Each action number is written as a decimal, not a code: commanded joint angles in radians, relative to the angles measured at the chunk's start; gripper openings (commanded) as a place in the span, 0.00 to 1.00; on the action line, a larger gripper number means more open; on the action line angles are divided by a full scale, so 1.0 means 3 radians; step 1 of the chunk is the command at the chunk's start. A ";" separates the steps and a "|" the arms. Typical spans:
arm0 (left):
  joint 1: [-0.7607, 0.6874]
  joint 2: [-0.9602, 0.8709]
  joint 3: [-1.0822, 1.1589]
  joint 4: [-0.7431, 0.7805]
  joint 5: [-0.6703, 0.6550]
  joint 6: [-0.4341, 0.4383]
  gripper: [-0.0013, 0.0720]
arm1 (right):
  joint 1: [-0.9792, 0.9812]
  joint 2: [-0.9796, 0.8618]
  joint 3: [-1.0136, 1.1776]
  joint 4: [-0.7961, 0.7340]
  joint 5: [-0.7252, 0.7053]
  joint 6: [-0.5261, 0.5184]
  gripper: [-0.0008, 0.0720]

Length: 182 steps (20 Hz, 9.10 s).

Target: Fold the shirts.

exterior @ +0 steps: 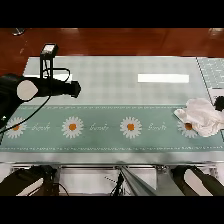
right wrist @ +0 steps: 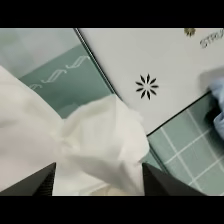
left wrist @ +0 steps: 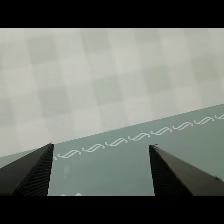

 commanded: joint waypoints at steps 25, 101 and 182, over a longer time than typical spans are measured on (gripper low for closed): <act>0.1132 0.1053 -0.1160 -0.1194 -0.0872 0.0561 0.97 | 0.1373 0.0134 0.2866 0.2288 0.0011 -0.1333 0.06; 0.0729 -0.0563 -0.1760 -0.3585 -0.0409 0.2277 0.04 | 0.1481 -0.1371 -0.0462 0.4163 -0.0318 -0.1971 0.86; 0.1947 -0.0380 -0.1876 -0.3176 -0.0496 0.2135 0.97 | -0.0938 0.0104 -0.1177 0.3538 0.0309 -0.2019 0.86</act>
